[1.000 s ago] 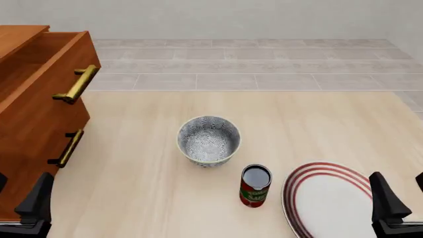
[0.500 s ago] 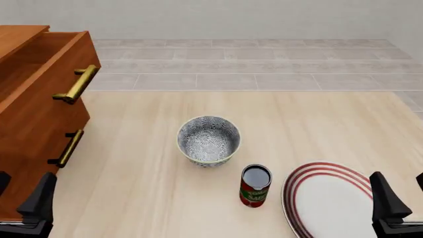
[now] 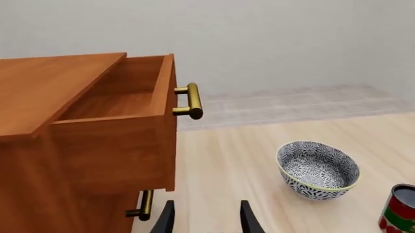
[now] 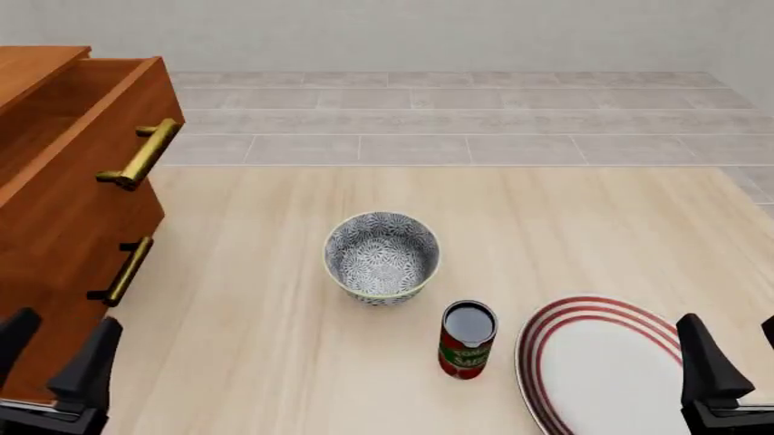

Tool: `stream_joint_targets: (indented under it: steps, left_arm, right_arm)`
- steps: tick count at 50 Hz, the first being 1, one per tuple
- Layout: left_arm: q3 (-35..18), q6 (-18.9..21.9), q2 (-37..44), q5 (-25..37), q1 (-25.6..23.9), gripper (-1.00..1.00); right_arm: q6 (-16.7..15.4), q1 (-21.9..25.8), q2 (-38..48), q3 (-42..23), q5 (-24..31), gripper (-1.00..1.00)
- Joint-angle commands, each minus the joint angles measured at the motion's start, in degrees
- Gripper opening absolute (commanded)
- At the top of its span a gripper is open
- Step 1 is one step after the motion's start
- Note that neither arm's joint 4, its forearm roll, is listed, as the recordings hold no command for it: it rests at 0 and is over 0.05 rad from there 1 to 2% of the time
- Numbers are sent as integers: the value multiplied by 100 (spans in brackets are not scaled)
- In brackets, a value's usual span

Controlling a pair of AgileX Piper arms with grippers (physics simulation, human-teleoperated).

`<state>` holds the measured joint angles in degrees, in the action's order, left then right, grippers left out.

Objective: Put the bowl on top of the cabinet.

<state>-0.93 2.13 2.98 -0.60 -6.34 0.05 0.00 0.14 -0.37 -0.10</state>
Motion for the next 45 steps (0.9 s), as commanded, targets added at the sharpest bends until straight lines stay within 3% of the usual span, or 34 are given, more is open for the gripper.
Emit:
stream_joint_targets:
  steps: [1,19,34,45]
  left_arm:
    - [-16,51,236,-107,-304,100]
    - [-19,-58,484,-243,-828,100]
    - [4,-118,1135,-798,-1360,100]
    - [-67,-85,2015,-1556,-1688,100]
  right_arm:
    - [6,12,1,-5,6,100]
    - [6,28,-8,-27,9,100]
    - [12,37,-9,-36,5,100]
    - [16,44,-8,-46,10,100]
